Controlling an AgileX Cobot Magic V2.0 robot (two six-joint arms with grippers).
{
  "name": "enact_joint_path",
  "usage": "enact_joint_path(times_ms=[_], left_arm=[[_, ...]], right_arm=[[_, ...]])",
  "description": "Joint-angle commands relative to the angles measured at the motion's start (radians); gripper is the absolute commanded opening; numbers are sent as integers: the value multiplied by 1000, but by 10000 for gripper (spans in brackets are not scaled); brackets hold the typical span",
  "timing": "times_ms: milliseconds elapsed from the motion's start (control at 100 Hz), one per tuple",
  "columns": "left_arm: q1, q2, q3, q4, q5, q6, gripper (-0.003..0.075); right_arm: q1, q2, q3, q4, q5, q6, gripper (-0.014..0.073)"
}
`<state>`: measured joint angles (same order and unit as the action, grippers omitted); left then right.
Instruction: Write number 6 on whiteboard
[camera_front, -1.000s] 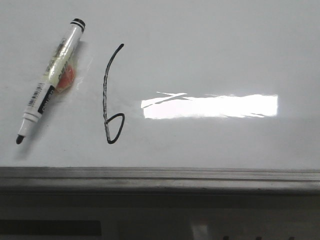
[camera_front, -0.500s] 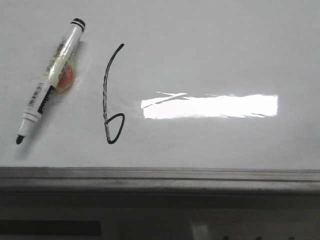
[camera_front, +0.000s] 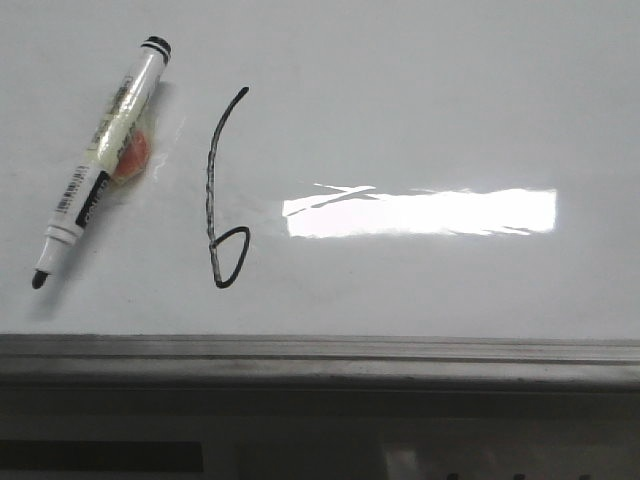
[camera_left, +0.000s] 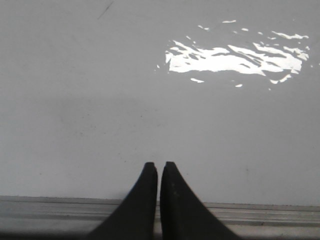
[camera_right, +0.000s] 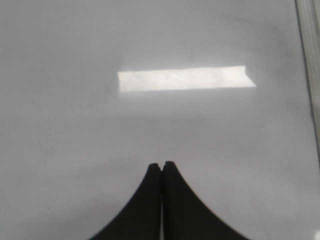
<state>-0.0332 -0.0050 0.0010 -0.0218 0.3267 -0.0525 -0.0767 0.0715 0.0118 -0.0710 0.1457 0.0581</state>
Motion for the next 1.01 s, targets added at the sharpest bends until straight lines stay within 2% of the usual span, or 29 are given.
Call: enact_joint_path(times_ms=[0, 60, 1000], left_arm=[[1, -29, 23, 1, -58, -9, -20], [1, -29, 23, 1, -58, -9, -20], [1, -29, 23, 1, -58, -9, -20]], right_arm=[[-23, -64, 14, -22, 77, 3, -64], [-34, -101, 14, -22, 167, 3, -64], [-36, -98, 14, -17, 163, 3, -64]])
